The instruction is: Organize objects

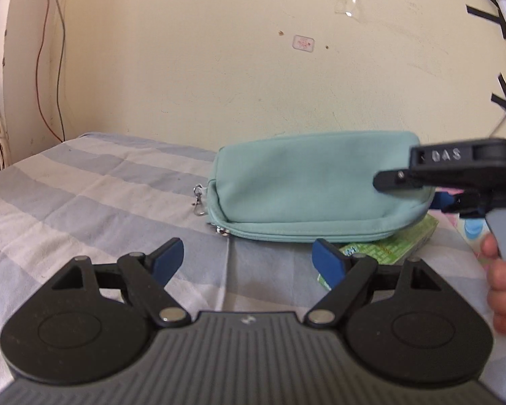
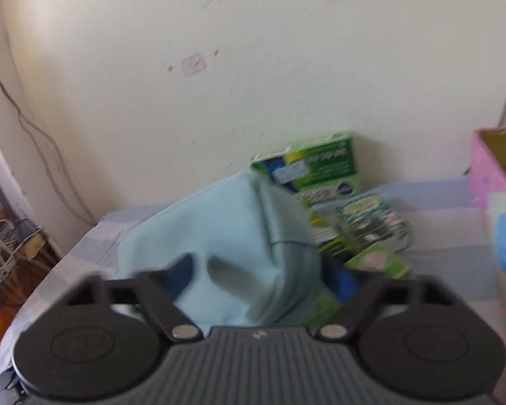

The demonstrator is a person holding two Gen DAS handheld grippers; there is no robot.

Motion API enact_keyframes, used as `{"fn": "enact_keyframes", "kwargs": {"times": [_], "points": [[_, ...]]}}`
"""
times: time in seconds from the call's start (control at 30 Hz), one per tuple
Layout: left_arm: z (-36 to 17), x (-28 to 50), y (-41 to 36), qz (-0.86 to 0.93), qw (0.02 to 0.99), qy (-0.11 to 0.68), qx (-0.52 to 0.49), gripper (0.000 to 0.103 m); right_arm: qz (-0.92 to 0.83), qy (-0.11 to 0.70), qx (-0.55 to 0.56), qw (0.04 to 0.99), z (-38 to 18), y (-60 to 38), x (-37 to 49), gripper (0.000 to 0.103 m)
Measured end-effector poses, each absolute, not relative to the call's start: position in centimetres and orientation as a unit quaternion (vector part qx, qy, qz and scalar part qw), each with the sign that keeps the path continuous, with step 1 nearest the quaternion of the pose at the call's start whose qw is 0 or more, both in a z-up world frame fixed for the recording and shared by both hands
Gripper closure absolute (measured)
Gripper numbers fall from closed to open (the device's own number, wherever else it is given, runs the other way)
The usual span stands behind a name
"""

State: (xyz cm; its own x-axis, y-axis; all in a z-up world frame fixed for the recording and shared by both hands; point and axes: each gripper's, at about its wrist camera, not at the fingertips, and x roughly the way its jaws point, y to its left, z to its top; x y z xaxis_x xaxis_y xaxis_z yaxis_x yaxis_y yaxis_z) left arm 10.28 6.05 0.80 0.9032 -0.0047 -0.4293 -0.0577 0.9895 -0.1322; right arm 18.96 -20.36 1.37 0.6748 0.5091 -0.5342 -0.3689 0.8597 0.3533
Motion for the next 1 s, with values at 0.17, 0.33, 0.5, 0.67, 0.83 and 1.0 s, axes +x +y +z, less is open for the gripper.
{"fn": "enact_keyframes", "kwargs": {"times": [0.17,0.33,0.5,0.67,0.83,1.0], "points": [[1.4,9.5,7.1,0.027,0.977,0.188,-0.101,0.018,0.263,0.308,0.138,0.904,2.6,-22.1,13.9,0.070],[2.1,8.5,8.1,0.032,0.979,0.145,-0.138,0.010,0.269,0.315,0.181,0.892,3.0,-27.3,7.2,0.071],[1.9,8.8,7.1,-0.033,0.976,0.164,-0.137,0.010,0.258,0.329,0.248,0.874,0.8,-35.2,0.3,0.071],[1.6,8.7,4.1,-0.138,0.960,0.211,-0.118,0.010,0.135,0.323,0.296,0.889,-1.5,-43.4,-4.4,0.058],[1.8,7.5,1.0,-0.246,0.926,0.261,-0.118,0.010,0.088,0.276,0.267,0.919,-0.7,-46.1,-6.4,0.029],[1.1,6.9,-1.9,-0.292,0.901,0.310,-0.087,0.010,0.118,0.274,0.166,0.940,-0.3,-43.6,-6.2,0.019]]}}
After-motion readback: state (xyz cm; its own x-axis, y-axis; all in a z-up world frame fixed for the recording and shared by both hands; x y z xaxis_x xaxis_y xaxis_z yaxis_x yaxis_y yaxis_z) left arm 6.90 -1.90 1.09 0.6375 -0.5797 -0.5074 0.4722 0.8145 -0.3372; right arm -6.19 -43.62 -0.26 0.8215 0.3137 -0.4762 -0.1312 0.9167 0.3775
